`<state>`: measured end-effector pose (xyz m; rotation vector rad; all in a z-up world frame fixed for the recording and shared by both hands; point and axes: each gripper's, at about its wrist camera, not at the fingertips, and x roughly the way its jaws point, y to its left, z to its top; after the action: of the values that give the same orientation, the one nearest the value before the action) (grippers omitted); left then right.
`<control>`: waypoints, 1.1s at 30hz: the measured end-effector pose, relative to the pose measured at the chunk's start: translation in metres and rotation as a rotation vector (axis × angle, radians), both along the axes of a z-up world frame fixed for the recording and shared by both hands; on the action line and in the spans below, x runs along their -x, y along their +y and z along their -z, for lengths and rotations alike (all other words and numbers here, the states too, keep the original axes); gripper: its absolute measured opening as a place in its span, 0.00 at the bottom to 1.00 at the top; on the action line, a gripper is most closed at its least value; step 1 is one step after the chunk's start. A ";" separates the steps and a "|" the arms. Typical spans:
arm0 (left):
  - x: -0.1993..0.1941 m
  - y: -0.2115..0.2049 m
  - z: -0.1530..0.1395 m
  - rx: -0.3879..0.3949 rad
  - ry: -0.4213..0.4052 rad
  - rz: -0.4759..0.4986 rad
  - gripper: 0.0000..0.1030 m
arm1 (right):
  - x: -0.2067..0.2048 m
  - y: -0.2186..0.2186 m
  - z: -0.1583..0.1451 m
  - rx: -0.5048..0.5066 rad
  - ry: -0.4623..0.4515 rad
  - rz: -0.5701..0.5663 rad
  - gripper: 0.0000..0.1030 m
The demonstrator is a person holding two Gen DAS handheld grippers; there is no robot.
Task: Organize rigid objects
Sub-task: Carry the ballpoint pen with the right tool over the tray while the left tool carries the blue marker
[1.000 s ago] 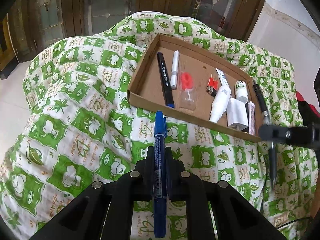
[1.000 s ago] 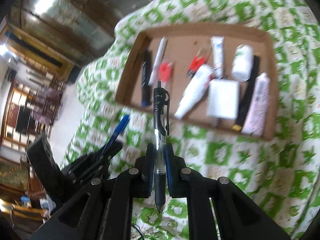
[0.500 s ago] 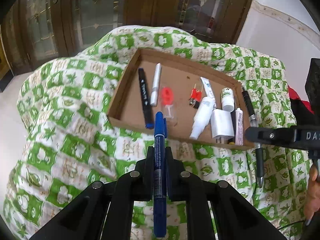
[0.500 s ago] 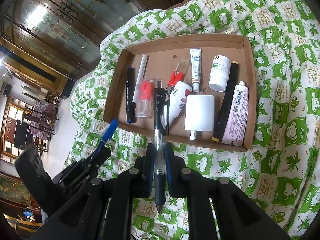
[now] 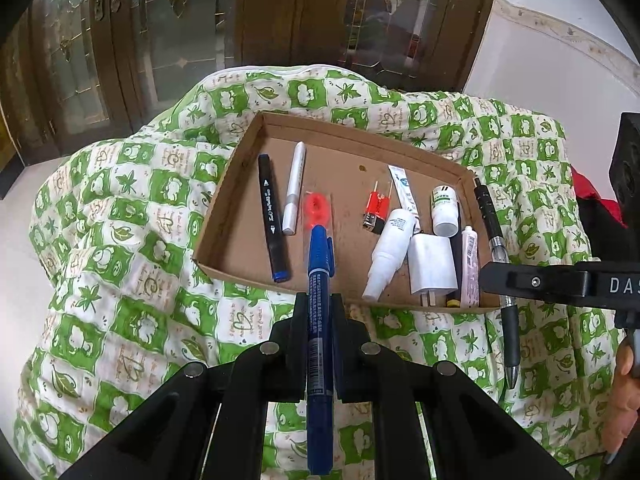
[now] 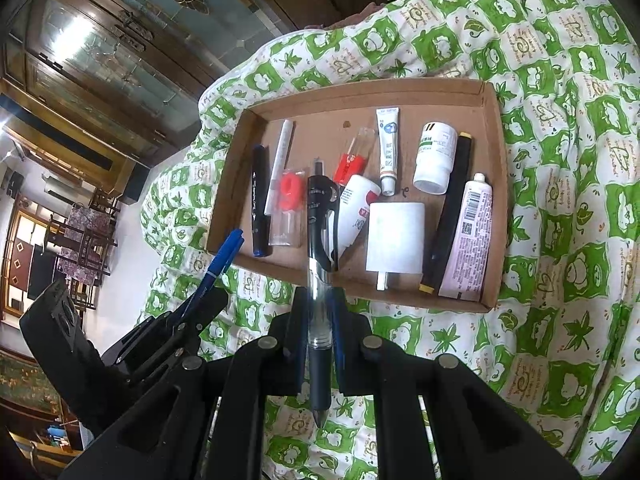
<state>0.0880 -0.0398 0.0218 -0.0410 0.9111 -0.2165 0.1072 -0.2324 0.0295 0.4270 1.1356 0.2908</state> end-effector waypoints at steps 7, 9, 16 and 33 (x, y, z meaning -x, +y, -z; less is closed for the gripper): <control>-0.008 -0.007 -0.002 -0.006 -0.005 0.011 0.08 | -0.005 -0.008 -0.003 -0.003 -0.007 0.017 0.10; -0.010 -0.009 -0.002 -0.006 -0.006 0.013 0.08 | -0.008 -0.008 -0.003 0.000 -0.007 0.018 0.10; -0.020 -0.010 0.000 0.019 0.014 0.004 0.08 | -0.025 -0.015 -0.001 0.004 -0.005 0.030 0.10; -0.073 -0.042 0.026 0.050 0.097 0.024 0.08 | -0.040 -0.029 0.020 -0.042 0.063 0.059 0.10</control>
<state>0.1611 -0.0822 -0.0040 -0.0872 1.0034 -0.2615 0.1473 -0.2610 0.0094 0.5085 1.1775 0.2513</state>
